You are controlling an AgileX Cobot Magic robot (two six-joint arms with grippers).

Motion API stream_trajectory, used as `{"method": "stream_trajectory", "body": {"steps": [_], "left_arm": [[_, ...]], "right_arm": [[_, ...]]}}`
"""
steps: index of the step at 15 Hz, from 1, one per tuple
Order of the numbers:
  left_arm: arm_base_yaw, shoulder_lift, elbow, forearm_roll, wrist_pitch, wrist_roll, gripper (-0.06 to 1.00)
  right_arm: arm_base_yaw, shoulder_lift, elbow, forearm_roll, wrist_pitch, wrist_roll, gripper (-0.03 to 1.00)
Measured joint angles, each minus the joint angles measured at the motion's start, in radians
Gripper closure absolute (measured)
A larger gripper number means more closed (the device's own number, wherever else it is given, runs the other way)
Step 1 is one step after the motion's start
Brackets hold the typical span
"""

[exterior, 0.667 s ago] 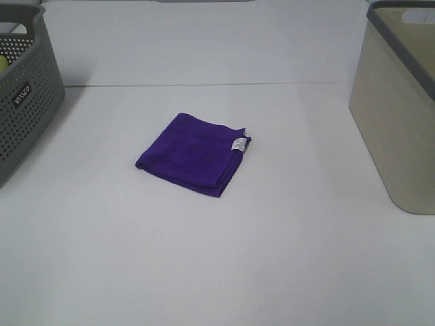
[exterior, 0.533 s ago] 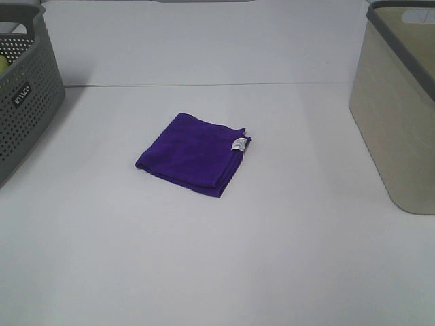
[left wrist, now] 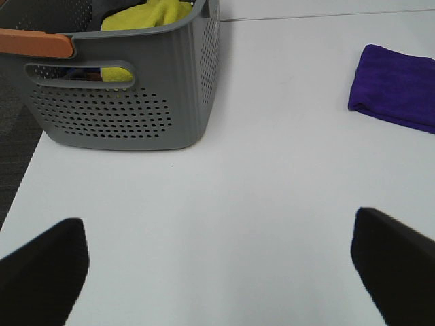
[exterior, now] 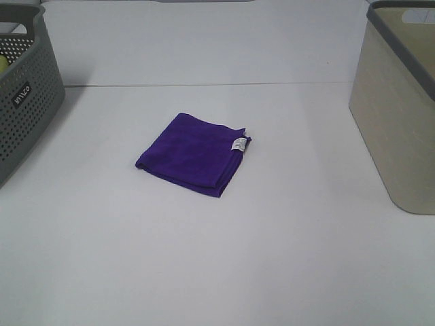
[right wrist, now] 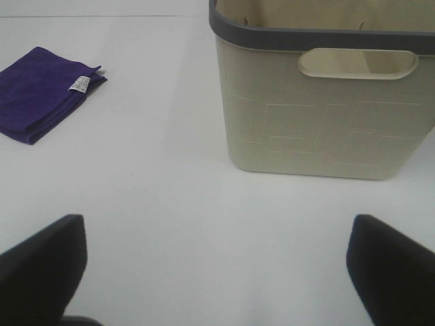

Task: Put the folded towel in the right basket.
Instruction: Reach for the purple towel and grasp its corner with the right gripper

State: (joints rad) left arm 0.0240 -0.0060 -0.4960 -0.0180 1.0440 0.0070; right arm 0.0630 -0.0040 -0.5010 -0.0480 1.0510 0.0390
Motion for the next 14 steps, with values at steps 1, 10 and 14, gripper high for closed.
{"method": "stream_trajectory", "body": {"steps": [1,10,14], "left_arm": [[0.0,0.0,0.0,0.0,0.0,0.0,-0.05],[0.0,0.0,0.0,0.0,0.0,0.0,-0.05],[0.0,0.0,0.0,0.0,0.0,0.0,-0.05]], "right_arm": [[0.0,0.0,0.0,0.0,0.0,0.0,0.03],[0.0,0.0,0.0,0.0,0.0,0.0,0.03],[0.0,0.0,0.0,0.0,0.0,0.0,0.03]]}}
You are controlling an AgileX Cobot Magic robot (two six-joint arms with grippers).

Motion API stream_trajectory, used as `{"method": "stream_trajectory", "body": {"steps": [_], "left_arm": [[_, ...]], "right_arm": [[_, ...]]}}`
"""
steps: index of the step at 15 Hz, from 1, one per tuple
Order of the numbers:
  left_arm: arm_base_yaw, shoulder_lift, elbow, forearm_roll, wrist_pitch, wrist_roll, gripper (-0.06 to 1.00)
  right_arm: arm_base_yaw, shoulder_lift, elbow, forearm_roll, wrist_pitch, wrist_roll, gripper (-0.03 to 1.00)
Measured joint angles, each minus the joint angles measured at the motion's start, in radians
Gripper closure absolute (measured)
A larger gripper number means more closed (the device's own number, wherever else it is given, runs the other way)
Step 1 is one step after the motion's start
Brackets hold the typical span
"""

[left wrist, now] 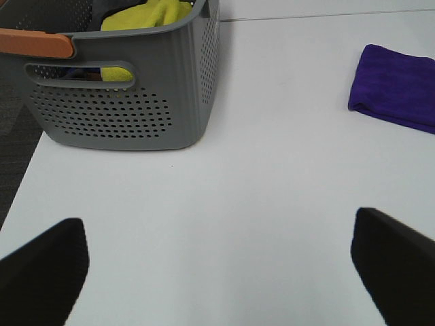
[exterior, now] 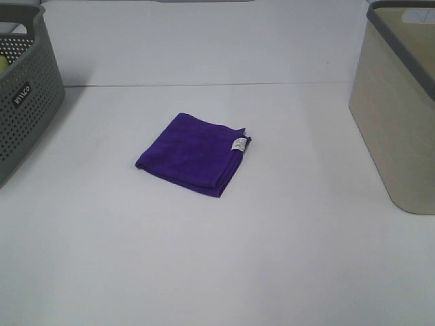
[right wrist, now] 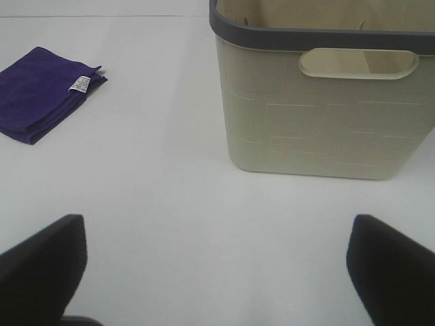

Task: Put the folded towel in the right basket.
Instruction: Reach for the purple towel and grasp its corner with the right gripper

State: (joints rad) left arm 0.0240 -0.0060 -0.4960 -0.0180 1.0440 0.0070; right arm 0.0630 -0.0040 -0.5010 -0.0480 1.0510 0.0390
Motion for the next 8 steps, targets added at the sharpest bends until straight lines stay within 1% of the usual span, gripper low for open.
{"method": "stream_trajectory", "body": {"steps": [8], "left_arm": [[0.0,0.0,0.0,0.0,0.0,0.0,-0.05]], "right_arm": [[0.0,0.0,0.0,0.0,0.0,0.0,0.03]]}}
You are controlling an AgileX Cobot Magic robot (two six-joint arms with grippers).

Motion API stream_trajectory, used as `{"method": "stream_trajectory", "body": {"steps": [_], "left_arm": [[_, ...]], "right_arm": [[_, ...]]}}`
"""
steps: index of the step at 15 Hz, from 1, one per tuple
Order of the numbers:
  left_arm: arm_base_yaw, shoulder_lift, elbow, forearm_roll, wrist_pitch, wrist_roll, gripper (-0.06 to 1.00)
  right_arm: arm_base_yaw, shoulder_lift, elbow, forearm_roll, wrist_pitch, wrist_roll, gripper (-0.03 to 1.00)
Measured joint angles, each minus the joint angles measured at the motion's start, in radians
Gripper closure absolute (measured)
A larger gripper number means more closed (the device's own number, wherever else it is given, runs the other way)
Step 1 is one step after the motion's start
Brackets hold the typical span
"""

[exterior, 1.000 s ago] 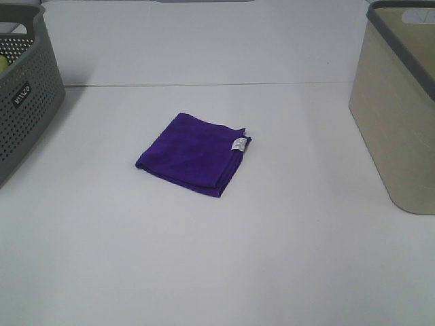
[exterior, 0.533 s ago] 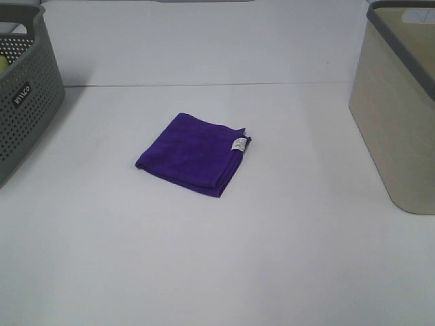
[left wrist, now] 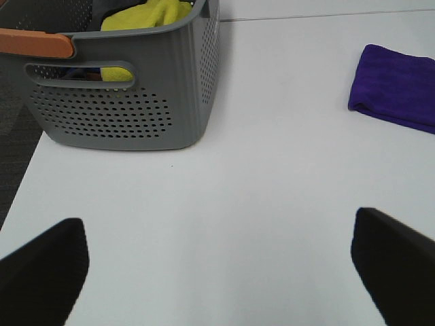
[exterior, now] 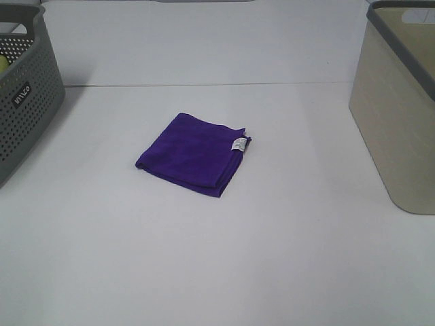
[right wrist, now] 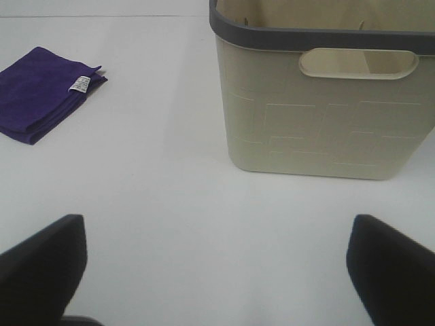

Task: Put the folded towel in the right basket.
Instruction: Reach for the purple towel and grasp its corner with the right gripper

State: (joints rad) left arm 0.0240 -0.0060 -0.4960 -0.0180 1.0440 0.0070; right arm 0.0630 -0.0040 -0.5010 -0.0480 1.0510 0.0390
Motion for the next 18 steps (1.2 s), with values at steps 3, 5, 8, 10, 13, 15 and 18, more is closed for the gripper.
{"method": "stream_trajectory", "body": {"steps": [3,5,8,10,13,15,18], "left_arm": [[0.0,0.0,0.0,0.0,0.0,0.0,-0.05],[0.0,0.0,0.0,0.0,0.0,0.0,-0.05],[0.0,0.0,0.0,0.0,0.0,0.0,-0.05],[0.0,0.0,0.0,0.0,0.0,0.0,-0.05],[0.0,0.0,0.0,0.0,0.0,0.0,-0.05],[0.0,0.0,0.0,0.0,0.0,0.0,-0.05],[0.0,0.0,0.0,0.0,0.0,0.0,-0.05]], "right_arm": [[0.0,0.0,0.0,0.0,0.0,0.0,0.03],[0.0,0.0,0.0,0.0,0.0,0.0,0.03],[0.0,0.0,0.0,0.0,0.0,0.0,0.03],[0.0,0.0,0.0,0.0,0.0,0.0,0.03],[0.0,0.0,0.0,0.0,0.0,0.0,0.03],[0.0,0.0,0.0,0.0,0.0,0.0,0.03],[0.0,0.0,0.0,0.0,0.0,0.0,0.03]]}}
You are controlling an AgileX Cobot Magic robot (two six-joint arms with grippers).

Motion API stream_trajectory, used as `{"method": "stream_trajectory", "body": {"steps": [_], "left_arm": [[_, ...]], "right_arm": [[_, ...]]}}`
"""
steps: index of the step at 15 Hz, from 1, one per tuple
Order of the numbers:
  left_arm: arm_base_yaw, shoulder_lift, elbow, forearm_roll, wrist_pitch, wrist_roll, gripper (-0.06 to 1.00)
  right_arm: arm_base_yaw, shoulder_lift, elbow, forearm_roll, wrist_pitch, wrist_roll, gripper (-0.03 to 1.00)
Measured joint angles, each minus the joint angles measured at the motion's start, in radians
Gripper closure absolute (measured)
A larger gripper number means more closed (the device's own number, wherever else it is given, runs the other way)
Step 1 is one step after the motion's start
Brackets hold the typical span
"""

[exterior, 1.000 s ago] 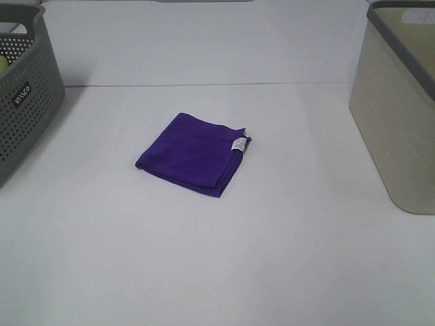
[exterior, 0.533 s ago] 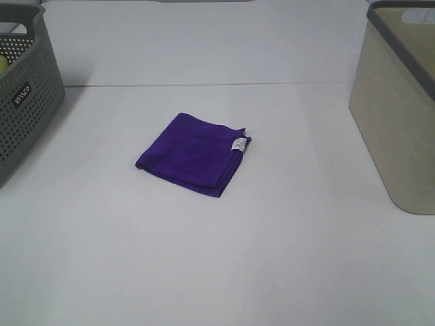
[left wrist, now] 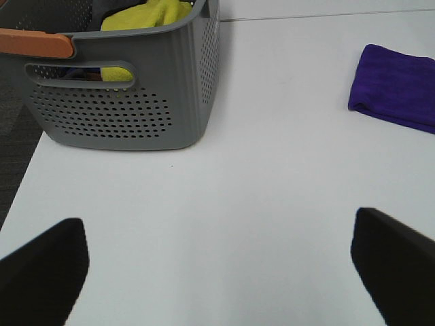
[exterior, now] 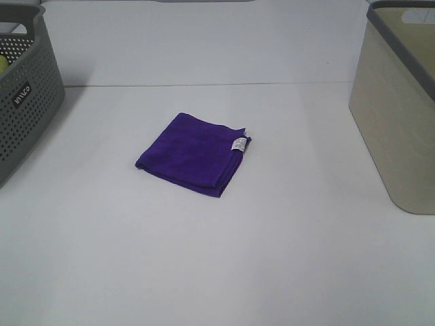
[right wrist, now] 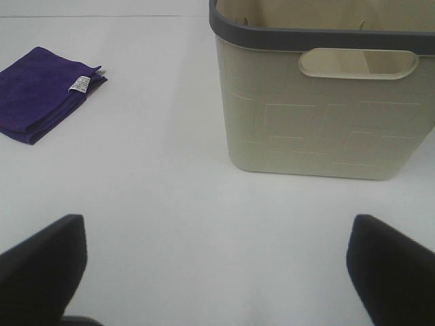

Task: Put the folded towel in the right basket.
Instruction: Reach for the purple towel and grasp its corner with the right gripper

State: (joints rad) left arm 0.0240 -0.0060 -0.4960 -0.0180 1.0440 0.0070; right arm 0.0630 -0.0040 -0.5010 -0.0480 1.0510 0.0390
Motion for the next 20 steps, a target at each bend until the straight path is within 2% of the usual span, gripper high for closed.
{"method": "stream_trajectory", "body": {"steps": [5,8,10,11,15,19,20], "left_arm": [[0.0,0.0,0.0,0.0,0.0,0.002,-0.05],[-0.001,0.0,0.0,0.0,0.0,0.002,-0.05],[-0.001,0.0,0.0,0.0,0.0,0.002,-0.05],[-0.001,0.0,0.0,0.0,0.0,0.002,-0.05],[-0.001,0.0,0.0,0.0,0.0,0.002,-0.05],[-0.001,0.0,0.0,0.0,0.0,0.002,-0.05],[-0.001,0.0,0.0,0.0,0.0,0.002,-0.05]], "right_arm": [[0.0,0.064,-0.022,0.009,0.015,0.0,0.03],[0.0,0.416,-0.129,0.105,0.073,0.0,0.03],[0.0,0.588,-0.219,0.15,0.074,0.0,0.03],[0.0,0.782,-0.32,0.166,0.055,0.0,0.03],[0.0,1.02,-0.422,0.22,0.024,0.0,0.03],[0.0,1.247,-0.441,0.478,-0.093,-0.021,0.03],[0.016,1.328,-0.441,0.559,-0.152,-0.052,0.03]]}}
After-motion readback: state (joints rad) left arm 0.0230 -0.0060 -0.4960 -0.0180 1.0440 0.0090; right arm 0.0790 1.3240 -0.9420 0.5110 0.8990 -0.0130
